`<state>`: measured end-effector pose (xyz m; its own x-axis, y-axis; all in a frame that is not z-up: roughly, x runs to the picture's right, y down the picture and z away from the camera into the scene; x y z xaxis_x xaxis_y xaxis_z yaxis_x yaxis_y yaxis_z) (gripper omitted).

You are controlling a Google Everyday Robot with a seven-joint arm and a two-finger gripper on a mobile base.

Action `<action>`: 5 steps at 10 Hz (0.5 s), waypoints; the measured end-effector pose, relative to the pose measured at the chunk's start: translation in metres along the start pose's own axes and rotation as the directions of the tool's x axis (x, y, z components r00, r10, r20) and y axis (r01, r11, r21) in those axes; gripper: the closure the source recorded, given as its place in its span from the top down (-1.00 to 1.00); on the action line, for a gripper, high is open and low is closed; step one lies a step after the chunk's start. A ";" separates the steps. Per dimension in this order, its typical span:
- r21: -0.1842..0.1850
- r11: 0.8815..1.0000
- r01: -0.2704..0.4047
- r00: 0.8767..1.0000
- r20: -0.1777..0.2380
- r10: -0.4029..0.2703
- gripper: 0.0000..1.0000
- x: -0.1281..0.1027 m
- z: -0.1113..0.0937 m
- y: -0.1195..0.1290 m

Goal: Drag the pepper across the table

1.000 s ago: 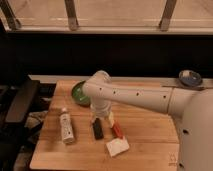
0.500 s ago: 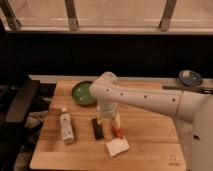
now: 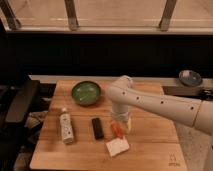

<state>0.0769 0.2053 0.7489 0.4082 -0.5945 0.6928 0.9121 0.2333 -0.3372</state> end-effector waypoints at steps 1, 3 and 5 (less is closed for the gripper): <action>-0.006 1.000 0.008 1.000 0.004 -0.008 0.30 -0.002 0.004 -0.004; -0.006 1.000 0.016 1.000 0.009 -0.016 0.30 -0.008 0.011 -0.019; -0.009 1.000 0.023 1.000 0.010 -0.023 0.30 -0.006 0.019 -0.016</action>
<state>0.0604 0.2193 0.7625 0.3875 -0.5919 0.7067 0.9209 0.2127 -0.3267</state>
